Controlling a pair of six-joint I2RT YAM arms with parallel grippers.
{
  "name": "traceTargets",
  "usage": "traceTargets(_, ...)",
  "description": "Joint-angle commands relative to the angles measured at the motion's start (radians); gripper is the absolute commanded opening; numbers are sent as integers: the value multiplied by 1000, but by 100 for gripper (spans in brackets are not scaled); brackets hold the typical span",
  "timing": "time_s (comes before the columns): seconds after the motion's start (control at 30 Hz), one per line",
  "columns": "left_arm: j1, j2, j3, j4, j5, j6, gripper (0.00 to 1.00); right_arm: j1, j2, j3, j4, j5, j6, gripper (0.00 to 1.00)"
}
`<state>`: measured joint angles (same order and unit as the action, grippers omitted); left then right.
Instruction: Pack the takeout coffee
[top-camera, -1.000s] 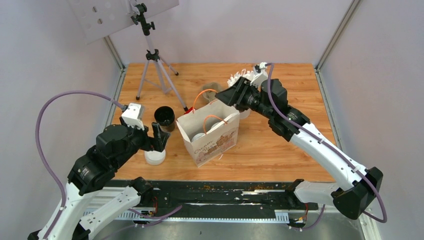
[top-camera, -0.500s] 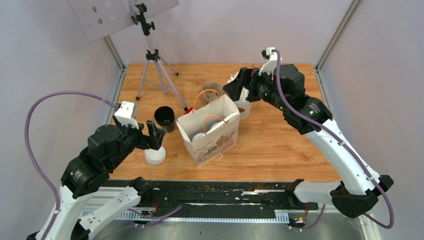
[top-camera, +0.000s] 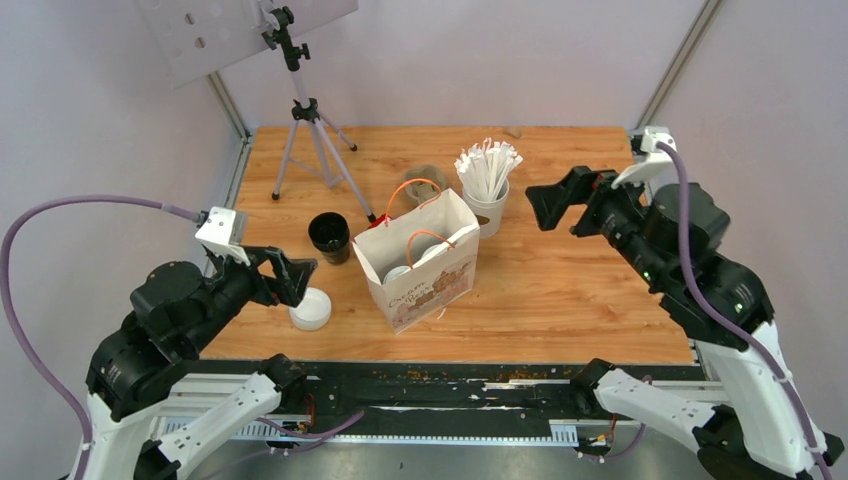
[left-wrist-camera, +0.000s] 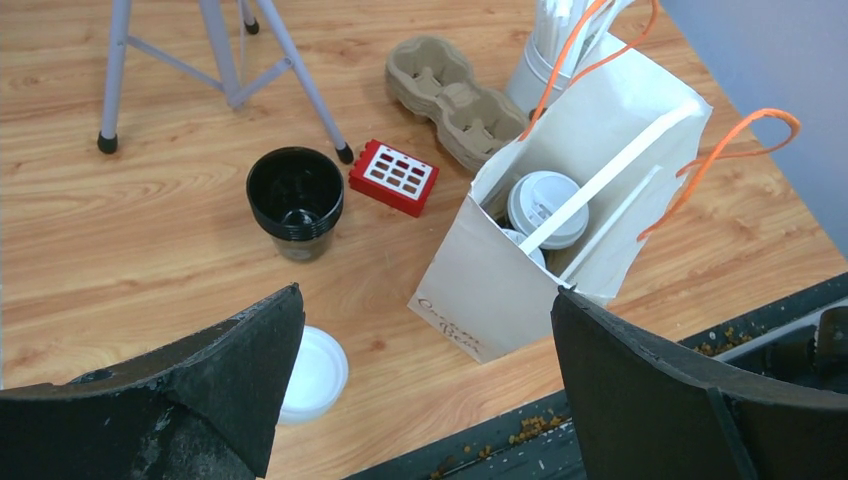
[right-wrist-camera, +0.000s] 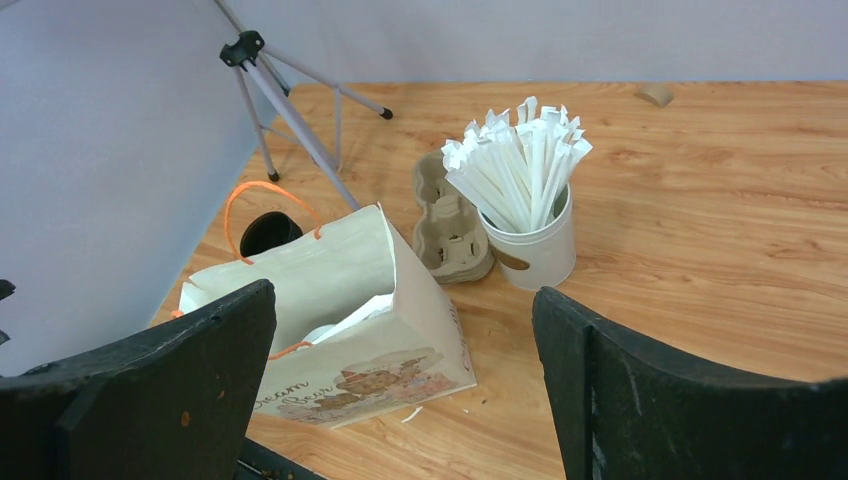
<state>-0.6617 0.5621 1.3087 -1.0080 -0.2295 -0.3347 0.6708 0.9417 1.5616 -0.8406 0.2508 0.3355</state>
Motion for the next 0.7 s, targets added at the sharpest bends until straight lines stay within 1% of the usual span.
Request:
traceTargets(0.0,-4,-43,28,-1,18,-12,100,-3,-61,-41,-34,-8,16,100)
traceTargets(0.13,-4,-69,34,-9,5,-17,100,-3,-125,-137,-3,-56,39,100)
traceTargets(0.3,-4,-97,36,-41,-27,-42,100,-3,-170,-201,11,-82,84,100)
traceTargets(0.67,-4,-138,24,-66,-47,-70,100,-2,-159,-158,-3,-88,58,100)
